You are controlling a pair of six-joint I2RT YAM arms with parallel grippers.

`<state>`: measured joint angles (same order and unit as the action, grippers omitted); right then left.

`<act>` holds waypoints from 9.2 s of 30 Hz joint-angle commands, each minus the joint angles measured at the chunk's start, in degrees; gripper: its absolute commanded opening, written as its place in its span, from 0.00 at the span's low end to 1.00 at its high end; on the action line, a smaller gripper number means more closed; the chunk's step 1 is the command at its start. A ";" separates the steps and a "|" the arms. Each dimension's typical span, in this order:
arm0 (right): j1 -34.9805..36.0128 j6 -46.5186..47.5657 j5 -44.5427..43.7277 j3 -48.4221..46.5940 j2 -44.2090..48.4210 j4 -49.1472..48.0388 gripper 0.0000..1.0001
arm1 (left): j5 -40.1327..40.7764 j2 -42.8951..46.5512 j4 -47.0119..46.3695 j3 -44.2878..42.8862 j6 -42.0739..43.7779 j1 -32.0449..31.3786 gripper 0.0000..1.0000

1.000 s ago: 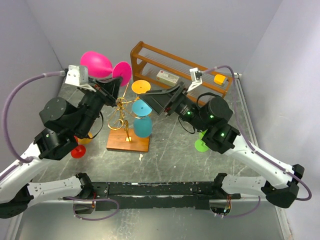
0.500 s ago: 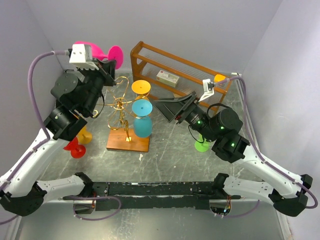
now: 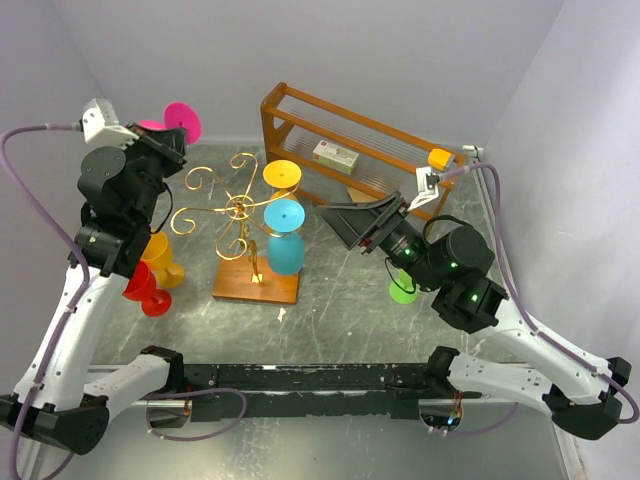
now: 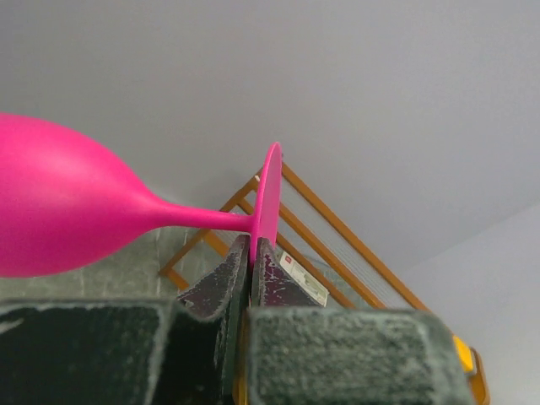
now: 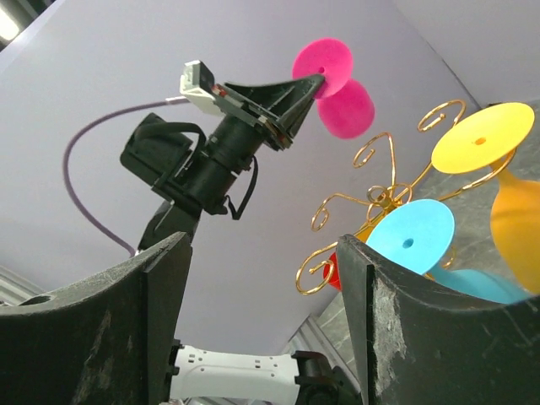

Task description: Place the wine glass upside down on the wine glass rack

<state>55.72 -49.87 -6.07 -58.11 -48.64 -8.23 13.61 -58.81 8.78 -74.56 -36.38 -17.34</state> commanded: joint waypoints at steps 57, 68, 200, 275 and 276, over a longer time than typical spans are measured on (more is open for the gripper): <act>-0.01 -1.72 -4.70 3.91 2.96 1.61 0.68 | -16.48 14.96 12.57 13.82 -31.73 5.30 0.07; 0.00 -2.16 -5.05 4.21 3.29 2.43 0.68 | -19.06 11.62 6.68 14.77 -32.58 5.30 0.07; -23.09 15.95 -28.40 9.74 -7.31 45.79 0.00 | -30.53 29.22 19.09 3.46 16.86 5.30 0.83; -22.99 0.63 -2.16 12.90 20.59 -7.50 0.00 | -3.58 -12.89 -26.47 3.35 -20.72 -43.17 0.80; -23.02 0.38 -1.61 13.05 20.59 -8.07 0.00 | -2.41 -12.98 -26.70 3.70 -20.90 -43.59 0.79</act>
<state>32.93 -47.88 -11.11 -45.56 -28.95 -9.54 0.95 -72.20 -17.10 -69.01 -59.35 -58.83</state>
